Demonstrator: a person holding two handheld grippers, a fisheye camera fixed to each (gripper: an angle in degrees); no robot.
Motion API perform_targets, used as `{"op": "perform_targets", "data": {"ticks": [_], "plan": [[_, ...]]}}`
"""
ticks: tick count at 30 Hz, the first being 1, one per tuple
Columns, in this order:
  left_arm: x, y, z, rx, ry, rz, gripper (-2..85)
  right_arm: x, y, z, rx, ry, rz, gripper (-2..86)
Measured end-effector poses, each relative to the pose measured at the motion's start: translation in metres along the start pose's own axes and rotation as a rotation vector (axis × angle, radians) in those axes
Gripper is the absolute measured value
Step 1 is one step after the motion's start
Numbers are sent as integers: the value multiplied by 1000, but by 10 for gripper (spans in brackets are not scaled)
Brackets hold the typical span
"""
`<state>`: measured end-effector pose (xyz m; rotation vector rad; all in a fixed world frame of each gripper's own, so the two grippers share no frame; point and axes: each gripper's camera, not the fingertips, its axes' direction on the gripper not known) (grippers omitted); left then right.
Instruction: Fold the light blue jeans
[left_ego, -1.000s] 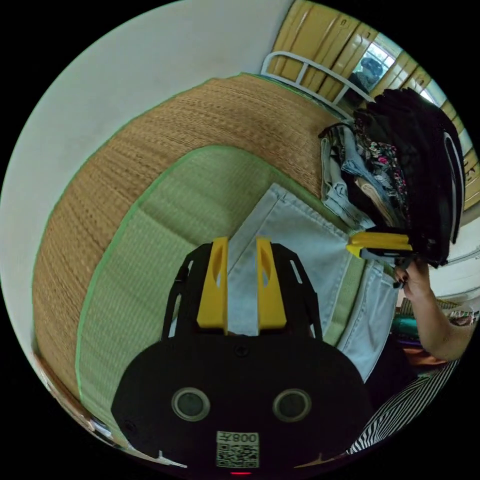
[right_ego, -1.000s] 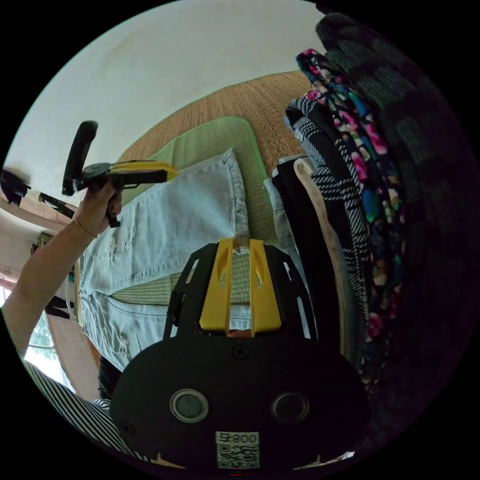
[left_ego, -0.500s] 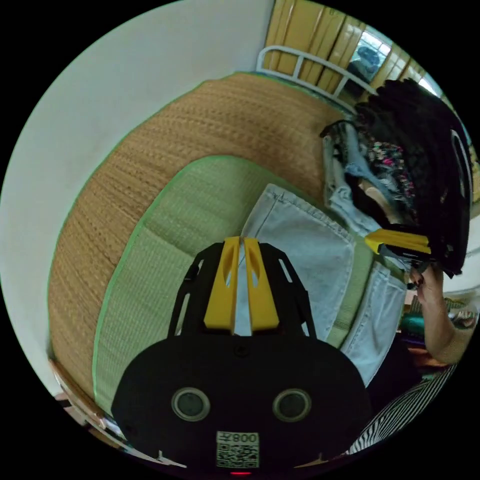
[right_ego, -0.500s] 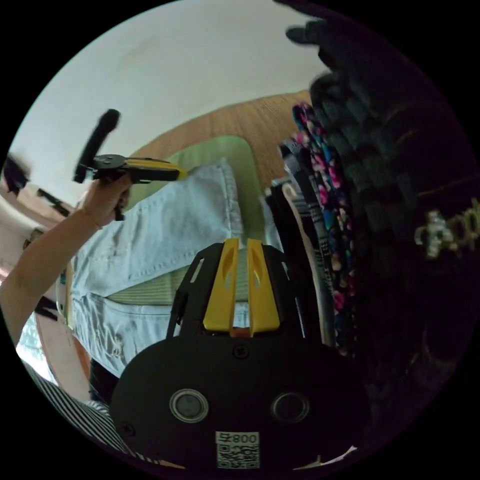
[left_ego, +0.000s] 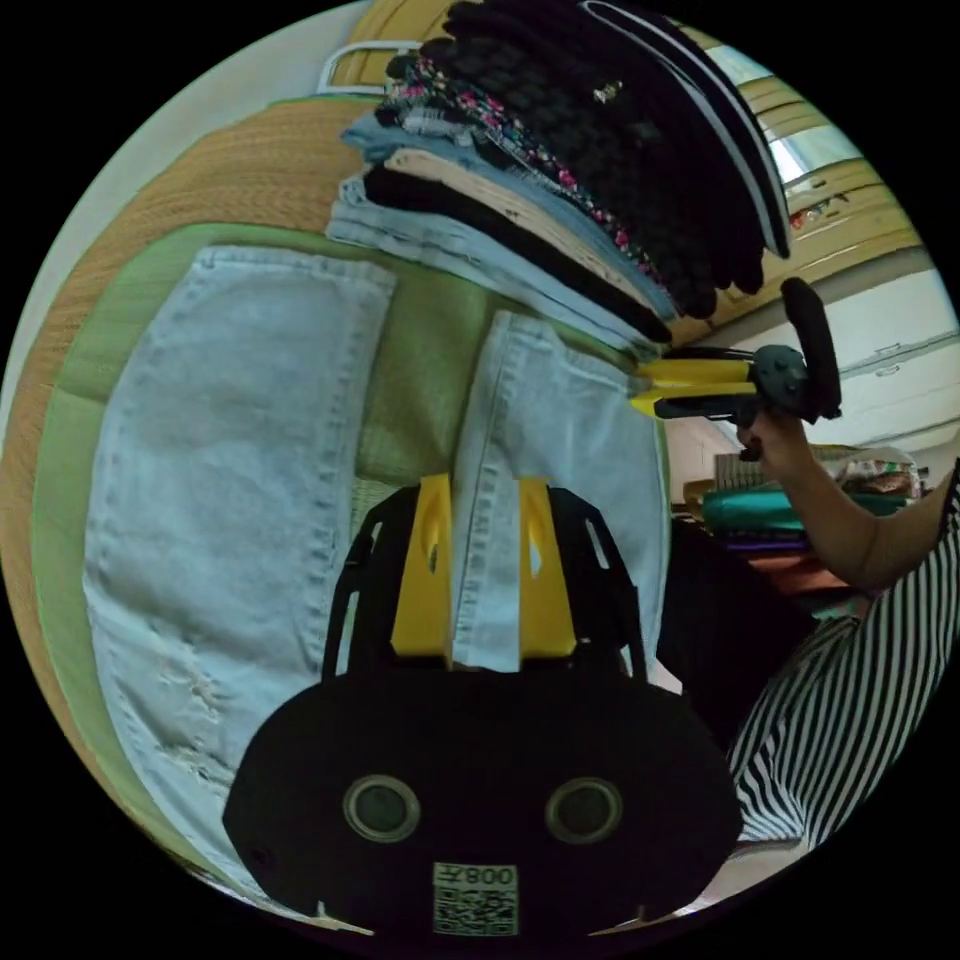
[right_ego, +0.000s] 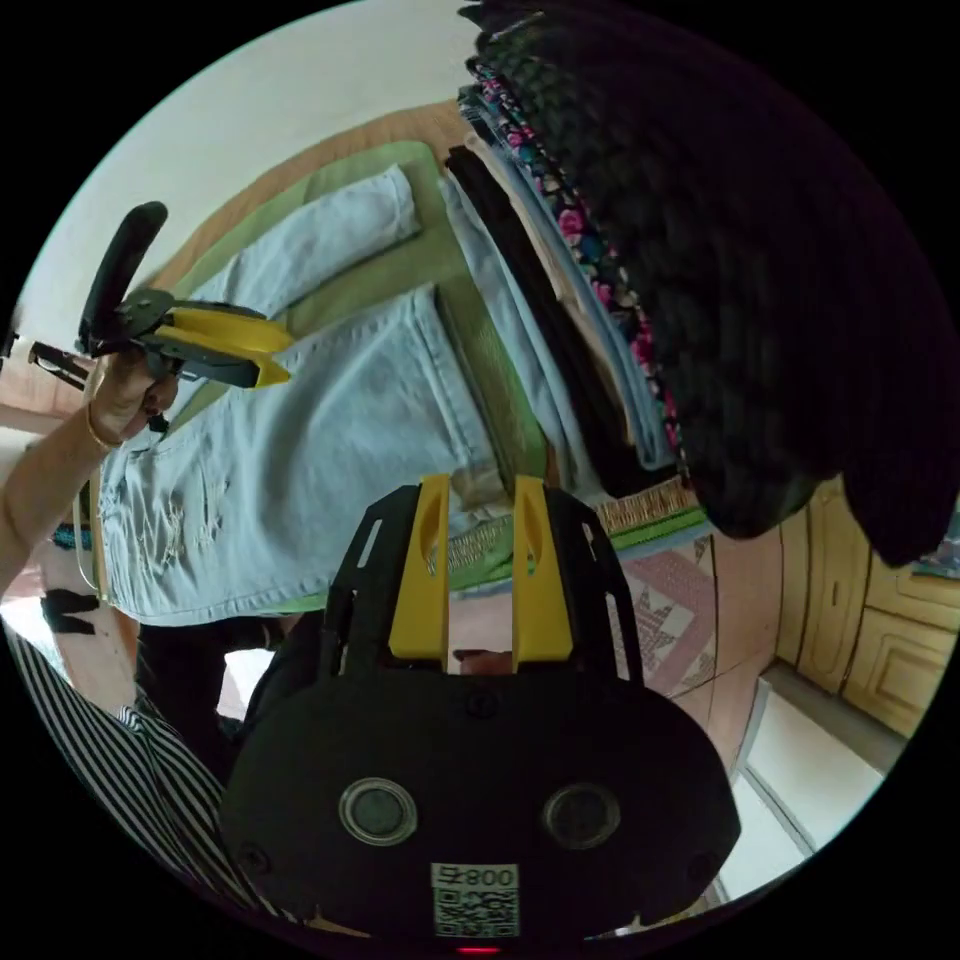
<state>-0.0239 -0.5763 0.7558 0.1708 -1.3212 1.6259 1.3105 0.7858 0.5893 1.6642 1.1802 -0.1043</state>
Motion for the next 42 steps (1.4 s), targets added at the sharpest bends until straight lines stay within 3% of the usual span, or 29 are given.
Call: {"op": "perform_targets", "data": {"ticks": [6,13,15,18,23,28,29,30,35,42], "plan": [[14,11,-32,6,-30,-20,23,-12,-7,-28,23,-36,-52,63],[2,28,-39,-41,-6,-167,56,-9,-14,-12,-57,-104,13,66],[3,45,-61,37,26,-185,63,-13,-13,-23,-33,-103,24,60],[11,92,-106,106,0,-225,64,-32,-9,-48,36,-14,11,37],[38,231,-158,89,-101,-426,51,-103,-15,-74,119,-175,-188,14],[63,328,-135,-109,-149,-617,30,-214,-21,-23,-63,-116,-449,2],[71,344,-144,-22,-166,-628,24,-222,-21,-14,-93,-78,-455,2],[74,350,-148,-18,-169,-642,21,-232,-15,-19,-3,-43,-473,1],[114,400,-195,18,-219,-619,5,-264,-21,-25,-83,4,-480,1],[116,529,-258,150,-214,-823,2,-355,-47,-57,-44,-126,-543,1]]}}
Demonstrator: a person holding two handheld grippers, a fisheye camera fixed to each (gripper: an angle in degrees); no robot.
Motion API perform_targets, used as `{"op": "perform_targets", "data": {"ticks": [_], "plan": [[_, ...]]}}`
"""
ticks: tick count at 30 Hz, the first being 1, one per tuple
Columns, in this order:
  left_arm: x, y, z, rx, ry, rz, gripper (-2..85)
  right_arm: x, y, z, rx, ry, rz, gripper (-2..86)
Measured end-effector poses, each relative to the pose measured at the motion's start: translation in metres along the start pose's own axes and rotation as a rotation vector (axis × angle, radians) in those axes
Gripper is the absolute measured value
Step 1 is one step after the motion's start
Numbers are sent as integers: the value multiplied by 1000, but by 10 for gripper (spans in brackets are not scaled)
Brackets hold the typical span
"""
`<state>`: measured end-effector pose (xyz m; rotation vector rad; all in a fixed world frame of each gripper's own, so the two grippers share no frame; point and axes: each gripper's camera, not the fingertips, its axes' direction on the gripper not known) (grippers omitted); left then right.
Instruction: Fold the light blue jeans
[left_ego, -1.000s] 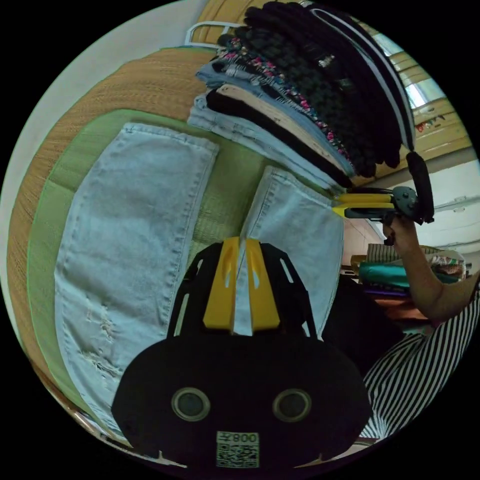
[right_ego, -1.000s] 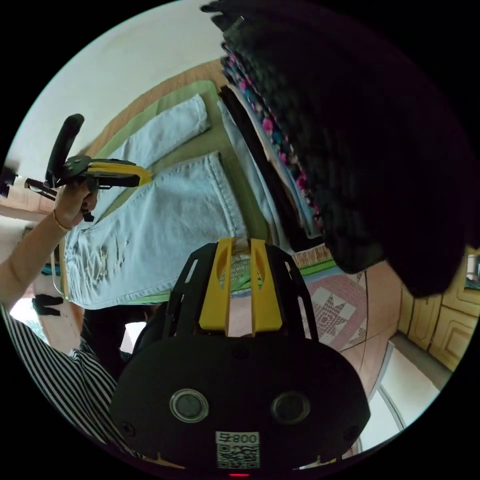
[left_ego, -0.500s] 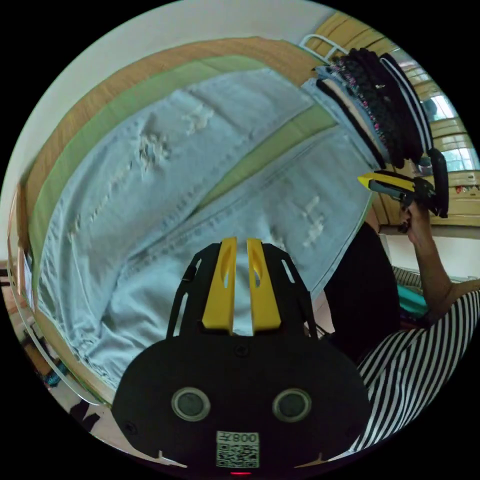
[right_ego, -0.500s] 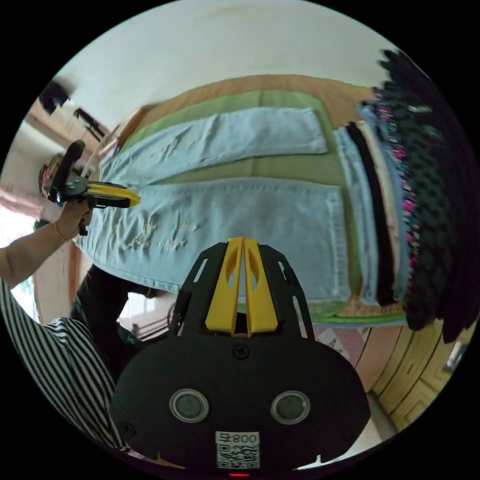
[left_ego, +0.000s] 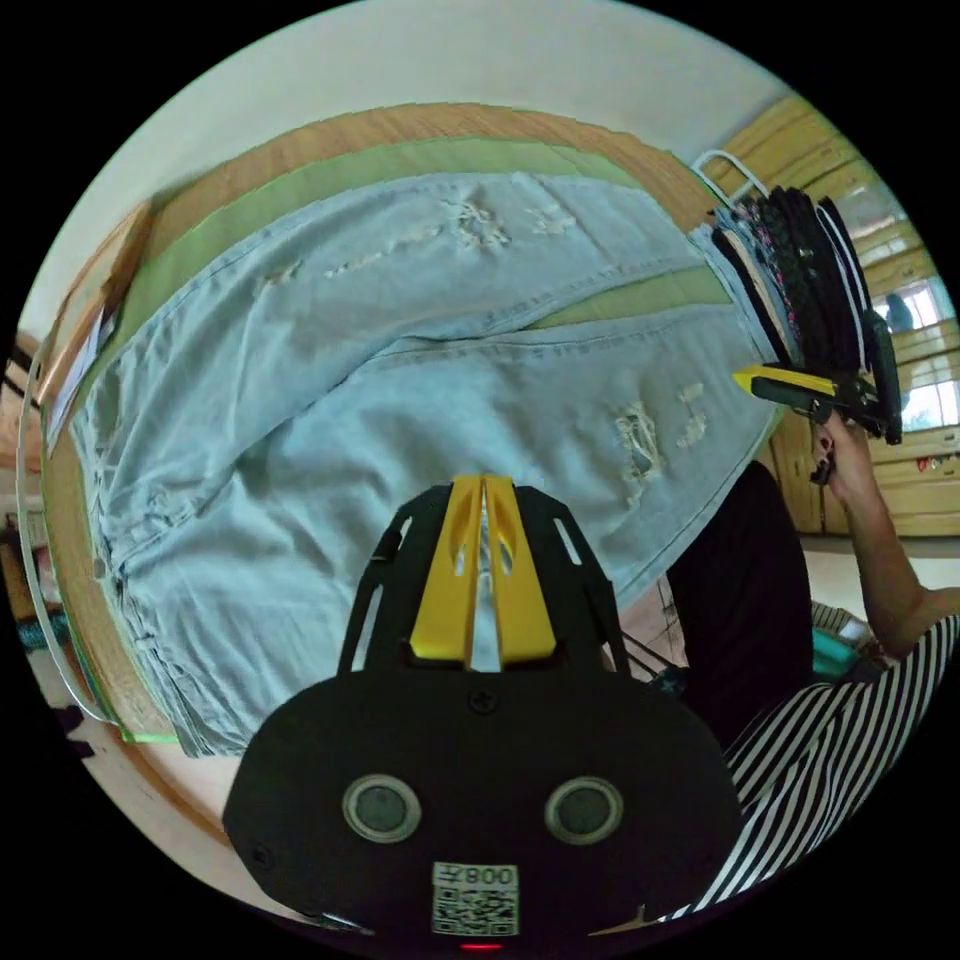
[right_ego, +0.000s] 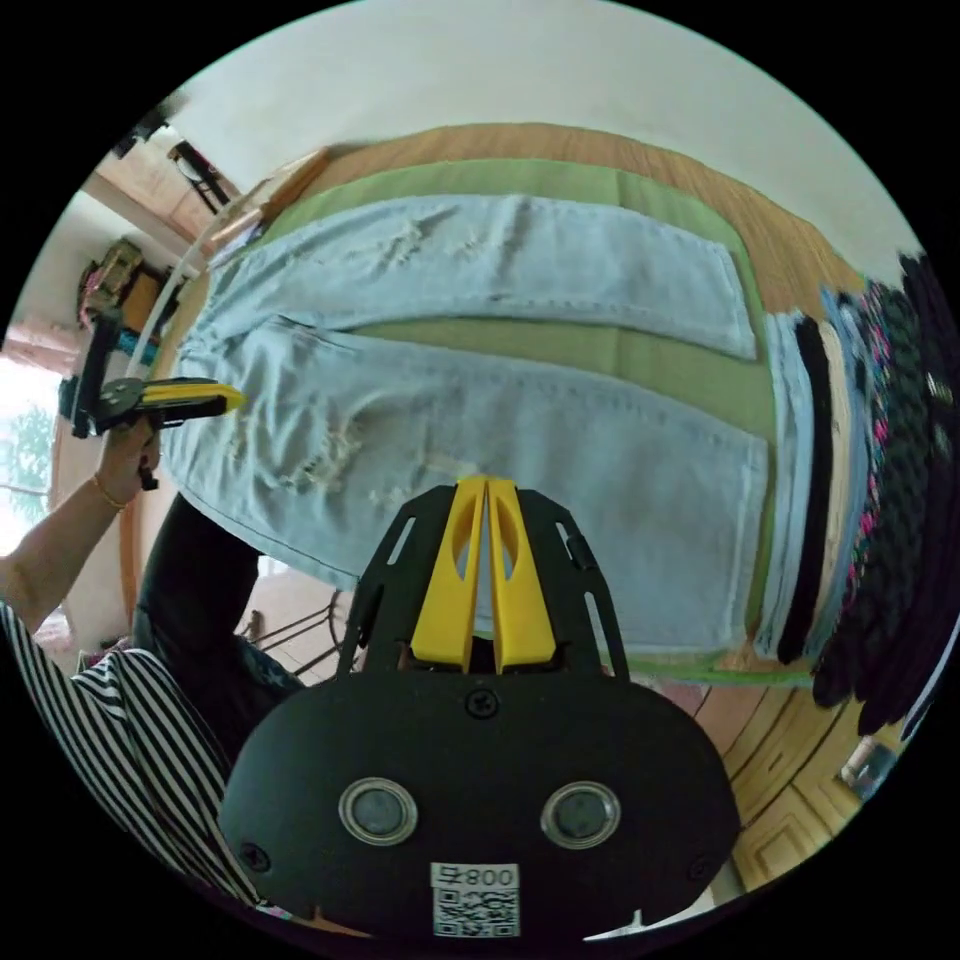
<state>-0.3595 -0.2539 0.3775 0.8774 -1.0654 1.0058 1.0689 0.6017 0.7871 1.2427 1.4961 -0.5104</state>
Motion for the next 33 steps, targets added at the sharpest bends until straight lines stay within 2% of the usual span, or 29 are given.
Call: {"op": "perform_targets", "data": {"ticks": [10,13,17,22,28,33], "plan": [[-194,74,-126,192,-39,-202,2,-191,-216,20,51,-153,-374,1],[-247,72,-146,211,-46,-238,2,-233,-267,50,-38,-140,-417,1],[-311,59,-150,175,-47,-306,2,-269,-290,96,-184,-107,-463,1],[-352,72,-174,215,-77,-301,1,-288,-290,94,-91,-109,-456,1],[-367,118,-222,295,-101,-288,2,-307,-308,89,-87,-150,-446,2],[-401,181,-256,314,-81,-392,4,-326,-323,85,-105,-156,-450,3]]}}
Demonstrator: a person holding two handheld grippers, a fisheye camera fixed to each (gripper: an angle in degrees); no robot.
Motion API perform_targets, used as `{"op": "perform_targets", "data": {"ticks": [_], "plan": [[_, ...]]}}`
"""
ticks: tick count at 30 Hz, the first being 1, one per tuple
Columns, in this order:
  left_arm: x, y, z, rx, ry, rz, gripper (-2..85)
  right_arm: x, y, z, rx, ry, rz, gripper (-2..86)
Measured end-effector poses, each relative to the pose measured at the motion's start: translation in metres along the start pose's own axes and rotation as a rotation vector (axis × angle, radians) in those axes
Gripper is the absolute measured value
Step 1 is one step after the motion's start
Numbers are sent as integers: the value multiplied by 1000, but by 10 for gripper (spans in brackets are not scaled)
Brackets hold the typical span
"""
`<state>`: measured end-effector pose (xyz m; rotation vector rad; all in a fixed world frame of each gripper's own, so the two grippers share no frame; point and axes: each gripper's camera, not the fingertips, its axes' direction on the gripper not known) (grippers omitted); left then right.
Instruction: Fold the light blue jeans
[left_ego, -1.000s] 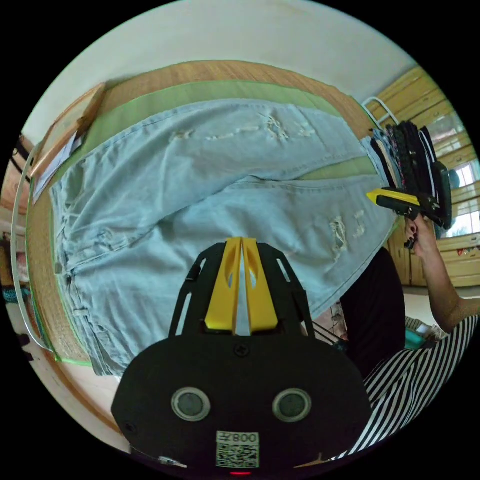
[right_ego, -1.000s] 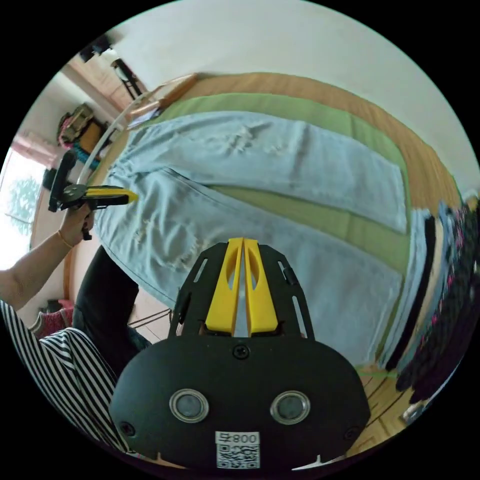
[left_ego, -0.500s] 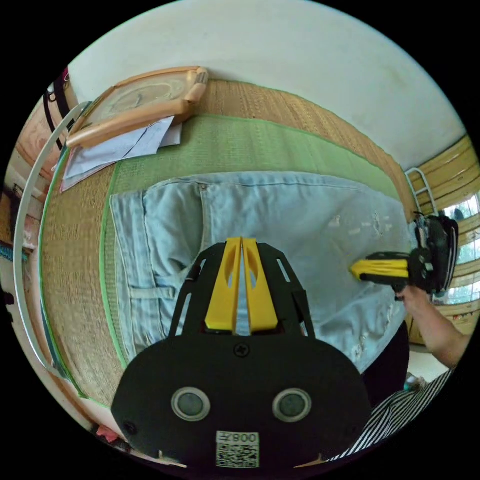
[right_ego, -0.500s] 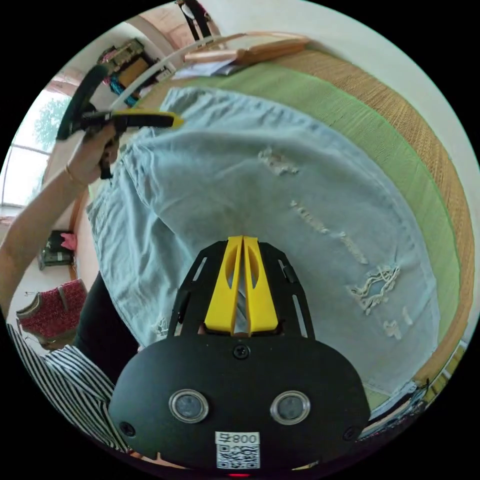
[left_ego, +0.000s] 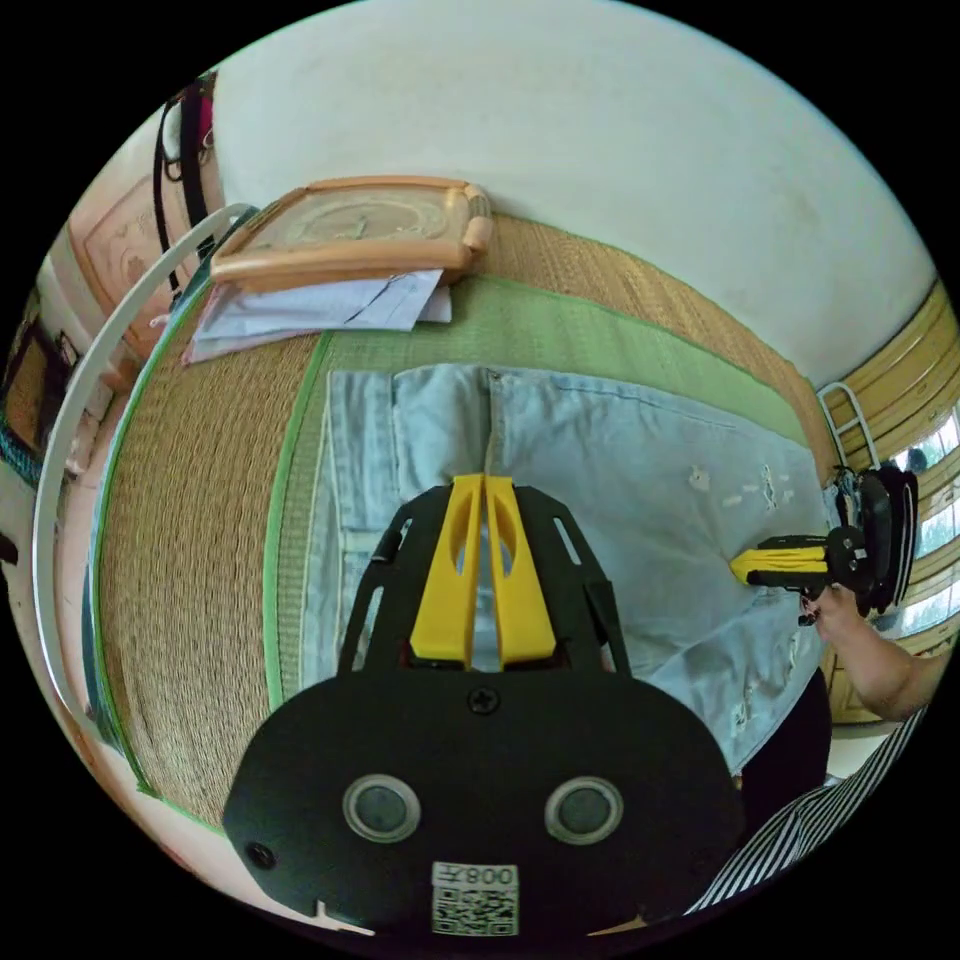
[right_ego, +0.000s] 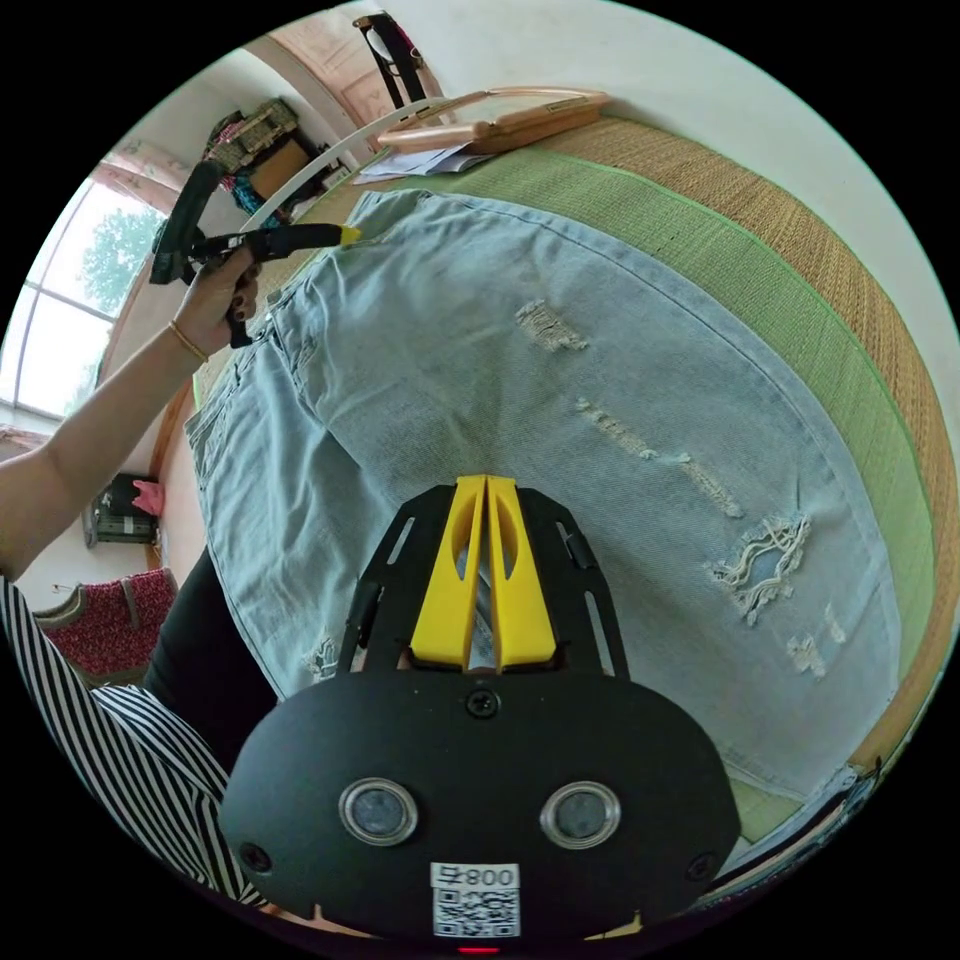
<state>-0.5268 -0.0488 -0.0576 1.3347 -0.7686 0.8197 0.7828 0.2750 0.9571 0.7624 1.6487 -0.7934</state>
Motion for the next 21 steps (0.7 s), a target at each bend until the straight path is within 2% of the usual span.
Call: {"op": "perform_targets", "data": {"ticks": [5,7,12,16,21], "plan": [[-65,61,-80,119,127,-144,15,-15,-19,-14,13,24,-7,9],[-81,87,-99,125,150,-183,24,-38,-35,-32,88,-14,-66,19],[-95,133,-112,13,136,-180,37,-130,-97,-39,152,-105,-324,56],[-101,138,-114,-33,72,-162,29,-205,-157,-6,91,-39,-469,72],[-114,138,-125,-33,67,-155,17,-248,-197,34,-19,30,-536,57]]}}
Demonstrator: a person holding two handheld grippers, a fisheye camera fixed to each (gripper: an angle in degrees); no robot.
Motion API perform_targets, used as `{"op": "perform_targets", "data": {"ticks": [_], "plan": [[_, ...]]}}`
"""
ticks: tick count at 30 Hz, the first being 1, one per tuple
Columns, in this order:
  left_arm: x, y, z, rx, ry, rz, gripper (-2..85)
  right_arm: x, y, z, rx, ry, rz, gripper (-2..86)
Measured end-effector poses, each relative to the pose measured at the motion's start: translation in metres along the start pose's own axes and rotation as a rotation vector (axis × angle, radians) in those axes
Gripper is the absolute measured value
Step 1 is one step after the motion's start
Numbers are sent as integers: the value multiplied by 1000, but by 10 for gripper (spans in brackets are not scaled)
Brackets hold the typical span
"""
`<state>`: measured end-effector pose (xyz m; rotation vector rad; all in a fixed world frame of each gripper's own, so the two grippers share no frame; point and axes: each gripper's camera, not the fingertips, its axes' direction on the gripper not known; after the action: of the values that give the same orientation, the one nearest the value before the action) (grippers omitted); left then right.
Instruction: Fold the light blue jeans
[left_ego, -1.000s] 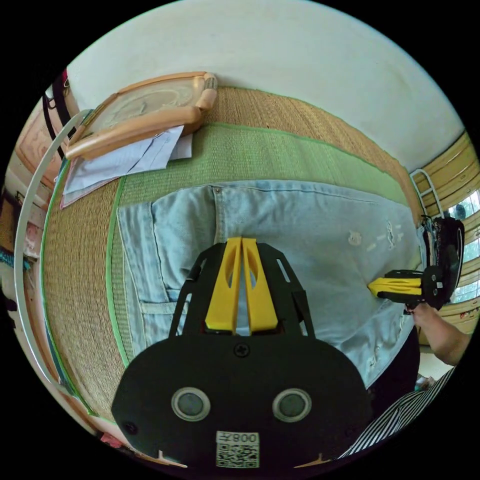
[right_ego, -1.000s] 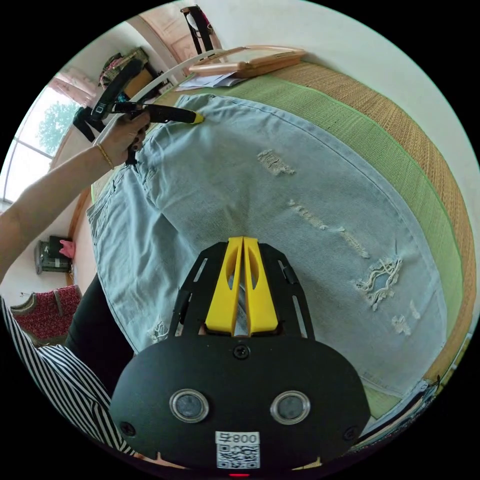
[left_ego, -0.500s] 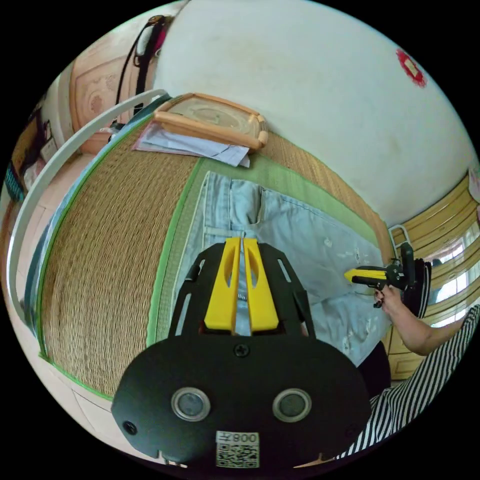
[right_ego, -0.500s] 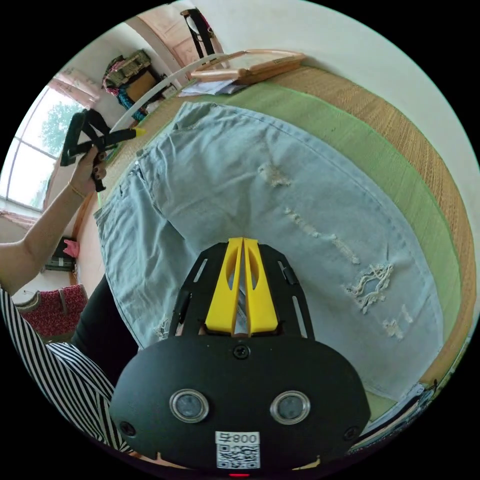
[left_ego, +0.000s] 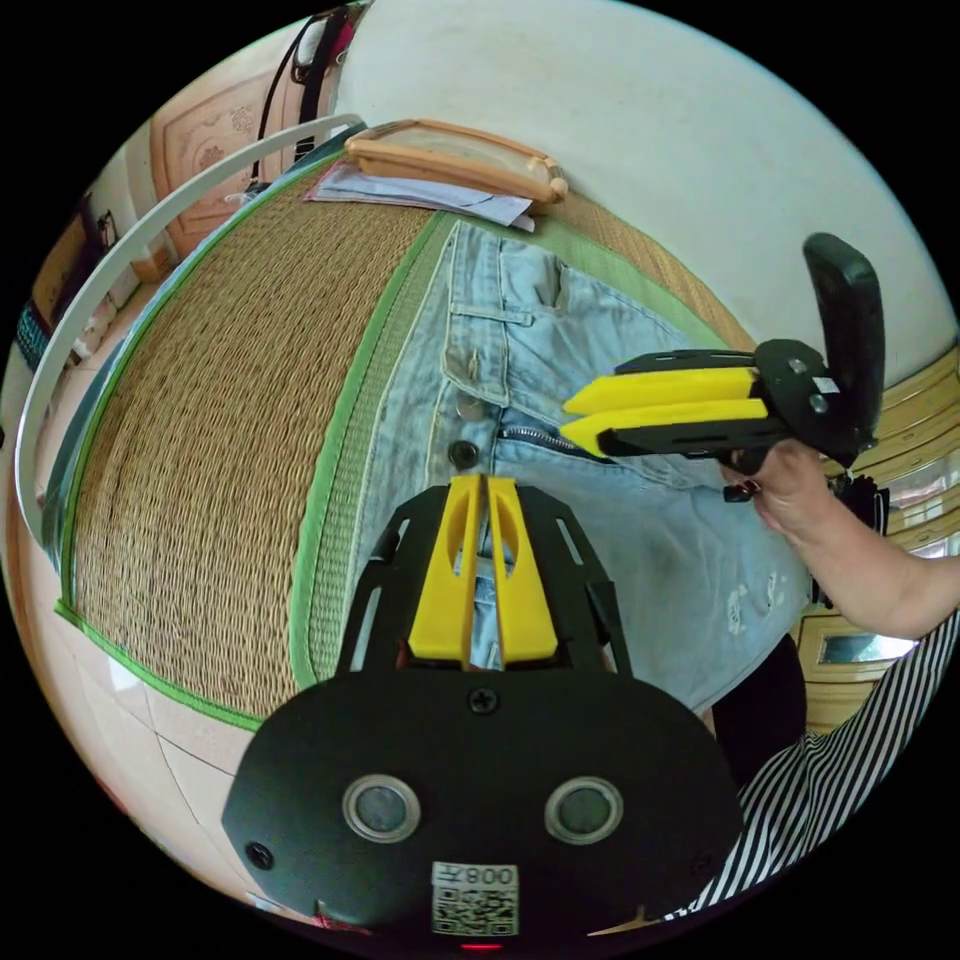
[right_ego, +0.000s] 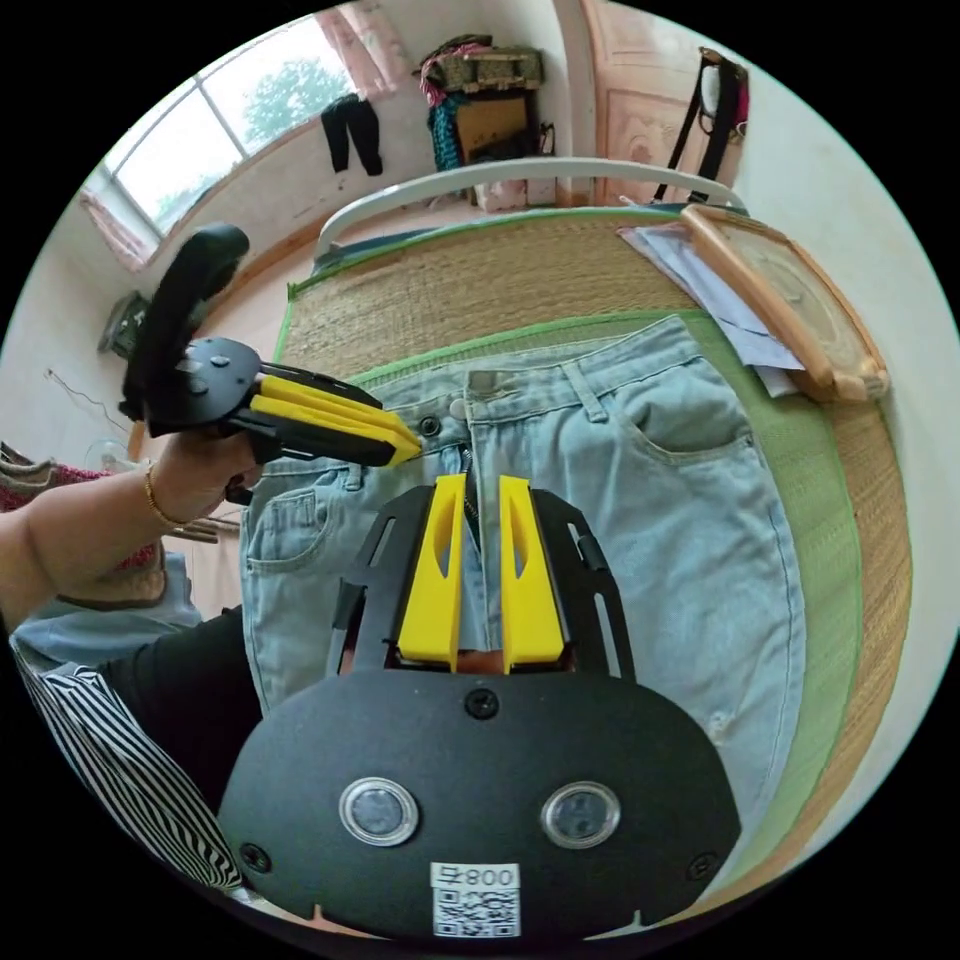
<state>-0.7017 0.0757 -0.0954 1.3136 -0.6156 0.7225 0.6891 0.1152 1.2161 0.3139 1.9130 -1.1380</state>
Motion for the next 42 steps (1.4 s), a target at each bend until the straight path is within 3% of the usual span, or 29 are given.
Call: {"op": "perform_targets", "data": {"ticks": [7,11,15,21,28,33,36,39,42], "plan": [[-14,1,-19,25,19,12,10,0,-15,-3,6,-9,5,8],[-22,3,-28,51,43,-3,8,1,-19,-12,54,-56,19,17],[-22,2,-35,60,30,-1,7,-13,-33,-17,86,62,-6,75],[-19,-4,-44,53,5,23,5,-11,-47,-4,26,98,3,47],[-15,-14,-50,64,-6,22,2,-1,-45,-41,101,-62,-25,30],[-14,-17,-53,79,16,-10,2,-15,-49,-23,23,30,-107,31],[-11,-12,-76,212,-40,-49,2,-9,-50,-20,13,32,-107,35],[-5,-21,-91,320,41,-44,2,2,-48,-20,26,-12,-72,40],[2,-49,-68,188,24,-21,1,15,-46,-26,41,-63,-27,43]]}}
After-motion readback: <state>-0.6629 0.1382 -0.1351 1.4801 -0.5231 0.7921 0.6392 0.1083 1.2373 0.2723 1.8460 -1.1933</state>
